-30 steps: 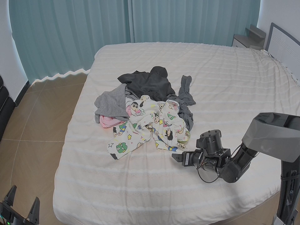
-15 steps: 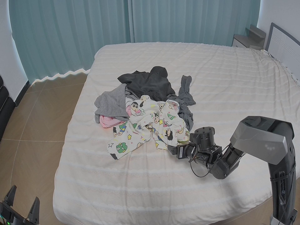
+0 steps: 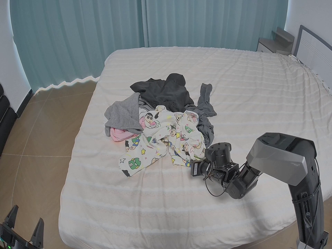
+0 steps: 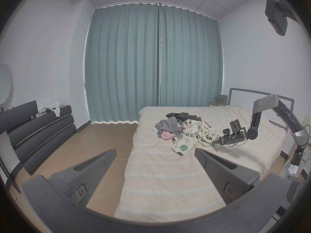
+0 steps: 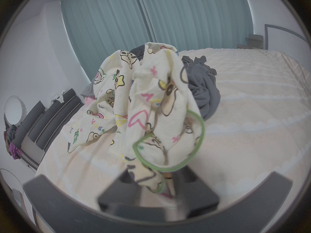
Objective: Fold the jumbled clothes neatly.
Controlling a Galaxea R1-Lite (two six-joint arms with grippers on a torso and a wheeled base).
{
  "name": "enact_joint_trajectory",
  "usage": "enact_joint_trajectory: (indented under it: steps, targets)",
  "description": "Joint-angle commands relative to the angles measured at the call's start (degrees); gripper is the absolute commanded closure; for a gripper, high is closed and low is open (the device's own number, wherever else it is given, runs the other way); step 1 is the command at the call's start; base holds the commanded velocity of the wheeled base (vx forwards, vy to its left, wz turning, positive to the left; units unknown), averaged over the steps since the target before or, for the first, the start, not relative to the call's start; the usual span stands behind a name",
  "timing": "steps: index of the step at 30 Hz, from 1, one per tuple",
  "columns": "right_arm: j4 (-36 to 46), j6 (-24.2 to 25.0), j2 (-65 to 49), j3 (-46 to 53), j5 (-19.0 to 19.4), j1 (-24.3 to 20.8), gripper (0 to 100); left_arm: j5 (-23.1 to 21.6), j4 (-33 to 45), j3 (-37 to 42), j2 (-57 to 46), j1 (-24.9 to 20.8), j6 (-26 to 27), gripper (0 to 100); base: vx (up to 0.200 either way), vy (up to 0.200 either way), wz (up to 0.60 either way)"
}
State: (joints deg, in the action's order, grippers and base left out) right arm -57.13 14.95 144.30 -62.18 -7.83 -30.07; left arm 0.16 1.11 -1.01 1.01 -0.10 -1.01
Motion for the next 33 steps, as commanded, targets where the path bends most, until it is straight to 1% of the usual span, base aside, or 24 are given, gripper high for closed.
enact_joint_trajectory:
  steps: [1, 3, 5, 6, 8, 10, 12, 13, 14, 15, 16, 17, 21, 22, 24, 26, 27, 29, 30, 32, 33]
  targets:
    - [-0.4, 0.7, -0.7, 0.9, -0.3, 0.2, 100, 0.0, 0.0, 0.6, -1.0, 0.0, 0.0, 0, 0.0, 0.0, 0.0]
    - [-0.4, 2.6, -4.0, 4.0, 0.7, 0.2, 100, 0.0, 0.0, 0.6, -0.9, 0.0, 0.0, 0, 0.0, 0.0, 0.0]
    - [-0.4, 4.2, -6.7, 6.0, 2.6, 0.2, 100, 0.0, -0.1, 0.6, -0.9, 0.0, 0.0, 0, 0.0, 0.0, 0.0]
    - [-0.4, 5.4, -10.4, 8.9, 6.2, 0.3, 100, 0.0, 0.0, 0.6, -1.0, 0.0, 0.0, 0, 0.0, 0.0, 0.0]
    - [-0.4, 6.1, -15.1, 12.4, 8.9, 0.4, 100, 0.0, 0.0, 0.6, -0.9, 0.0, 0.0, 0, 0.0, 0.0, 0.0]
    - [-0.4, 7.0, -18.9, 15.2, 9.2, 0.4, 100, 0.0, 0.0, 0.6, -1.0, 0.0, 0.0, 0, 0.0, 0.0, 0.0]
    - [-0.4, 9.0, -23.1, 17.8, 9.3, 0.2, 100, 0.0, -0.1, 0.6, -1.0, 0.0, 0.0, 0, 0.0, 0.0, 0.0]
    - [-0.4, 9.0, -23.1, 17.8, 9.3, 0.2, 100, 0.0, -0.1, 0.6, -1.0, 0.0, 0.0, 0, 0.0, 0.0, 0.0]
    - [-0.3, 11.4, -27.1, 19.9, 9.6, 0.0, 100, 0.0, -0.1, 0.6, -0.9, 0.0, 0.1, 0, 0.0, 0.0, 0.0]
    - [-0.2, 12.5, -29.6, 21.1, 9.9, -0.1, 100, 0.0, -0.1, 0.6, -0.9, 0.0, 0.8, 0, 0.0, 0.0, 0.0]
    - [-0.2, 12.5, -29.6, 21.1, 9.9, -0.1, 100, 0.0, -0.1, 0.6, -0.9, 0.0, 0.8, 0, 0.0, 0.0, 0.0]
    - [0.0, 13.0, -34.2, 23.0, 10.7, -0.2, 100, 0.1, -0.1, 0.6, -1.0, 0.0, 1.3, 0, 0.0, 0.0, 0.0]
    - [0.1, 13.1, -42.1, 26.1, 11.9, -1.2, 100, -0.1, 0.0, 0.6, -0.9, 0.0, 1.2, 0, 0.0, 0.0, 0.0]
    - [0.1, 13.1, -42.3, 26.2, 11.8, -1.2, 100, -0.1, 0.0, 0.6, -0.9, 0.0, 1.2, 0, 0.0, 0.0, 0.0]
    - [0.2, 13.1, -46.7, 27.4, 11.8, -2.0, 100, -0.2, -0.1, 0.6, -0.9, 0.0, 1.2, 0, 0.0, 0.0, 0.0]
    - [0.2, 13.1, -47.4, 27.4, 11.8, -2.4, 100, -0.2, -0.1, 0.6, -0.9, 0.0, 1.2, 0, 0.0, 0.0, 0.0]
    - [0.3, 13.1, -51.6, 27.7, 11.8, -4.2, 100, -0.4, -0.1, 0.6, -1.0, 0.0, 1.3, 0, 0.0, 0.0, 0.0]
    - [1.4, 13.1, -54.7, 27.5, 11.8, -5.8, 100, -0.7, -0.1, 0.6, -1.0, 0.0, 1.5, 0, 0.0, 0.0, 0.0]
    - [1.4, 13.1, -54.7, 27.5, 11.8, -5.8, 100, -0.7, -0.1, 0.6, -1.0, 0.0, 1.5, 0, 0.0, 0.0, 0.0]
    - [4.2, 13.0, -59.0, 26.5, 11.8, -8.1, 100, -2.4, -0.4, 0.6, -1.0, 0.0, 2.3, 0, 0.0, 0.0, 0.0]
    - [5.4, 13.0, -60.3, 25.8, 11.8, -8.9, 100, -4.1, -1.5, -0.1, -1.0, 0.0, 3.0, 0, 0.0, 0.0, 0.0]
